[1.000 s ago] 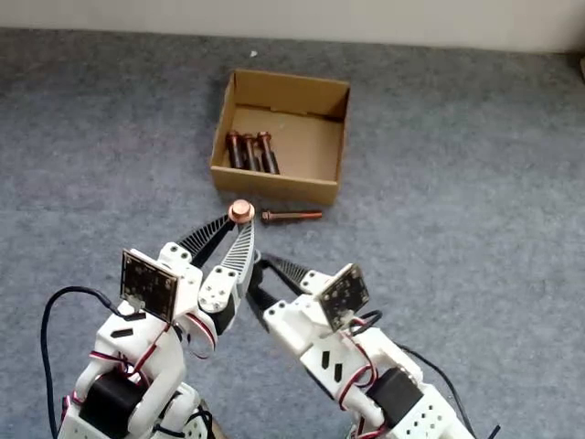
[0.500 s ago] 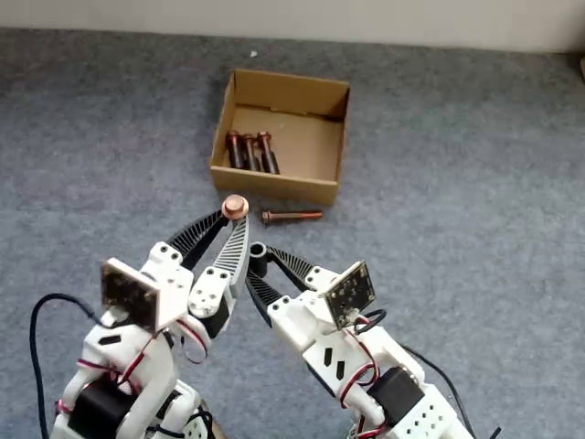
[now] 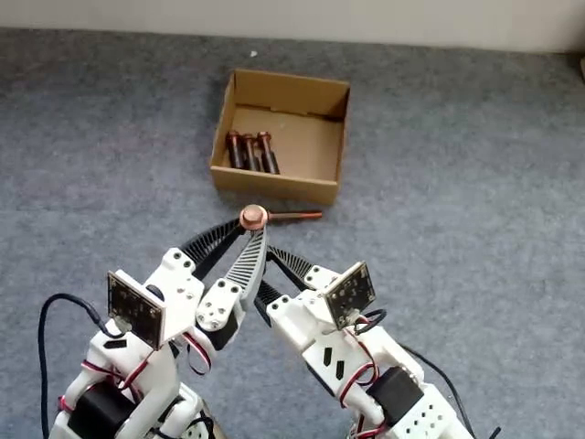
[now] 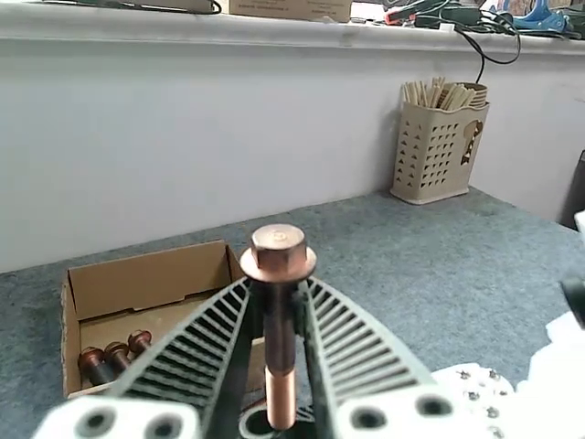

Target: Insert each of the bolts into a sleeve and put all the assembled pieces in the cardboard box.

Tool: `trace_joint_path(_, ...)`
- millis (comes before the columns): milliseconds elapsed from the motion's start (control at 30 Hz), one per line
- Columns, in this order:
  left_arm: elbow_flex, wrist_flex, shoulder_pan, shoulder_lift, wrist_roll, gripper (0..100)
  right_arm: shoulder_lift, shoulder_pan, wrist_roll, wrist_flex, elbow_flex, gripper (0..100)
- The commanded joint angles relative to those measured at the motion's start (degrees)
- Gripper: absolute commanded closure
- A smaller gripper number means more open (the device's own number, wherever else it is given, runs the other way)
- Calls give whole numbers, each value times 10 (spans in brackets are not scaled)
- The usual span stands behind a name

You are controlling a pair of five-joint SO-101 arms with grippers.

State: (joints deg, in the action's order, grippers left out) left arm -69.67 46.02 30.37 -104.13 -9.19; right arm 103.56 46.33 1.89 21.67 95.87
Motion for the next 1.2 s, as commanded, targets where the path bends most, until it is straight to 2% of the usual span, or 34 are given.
trace_joint_path(0,-4,-11,0,0,-2,994,8,-5,-7,-15,28,993)
trace_joint_path(167,-4,-13,-48,0,-5,994,8,-6,-7,-15,28,993)
trace_joint_path(467,-4,2,-47,0,-5,994,8,-8,-7,-16,28,993)
trace_joint_path(567,-5,22,-25,0,-3,988,8,-9,-7,-16,28,993)
trace_joint_path(633,-5,42,-25,0,-3,949,8,-9,-7,-16,29,993)
trace_joint_path(800,-4,86,-73,1,-5,777,8,-9,-7,-16,29,993)
trace_joint_path(1100,-4,95,-141,1,-4,771,8,-10,-7,-16,31,993)
trace_joint_path(1167,-4,94,-174,0,-5,775,8,-16,-6,-16,32,993)
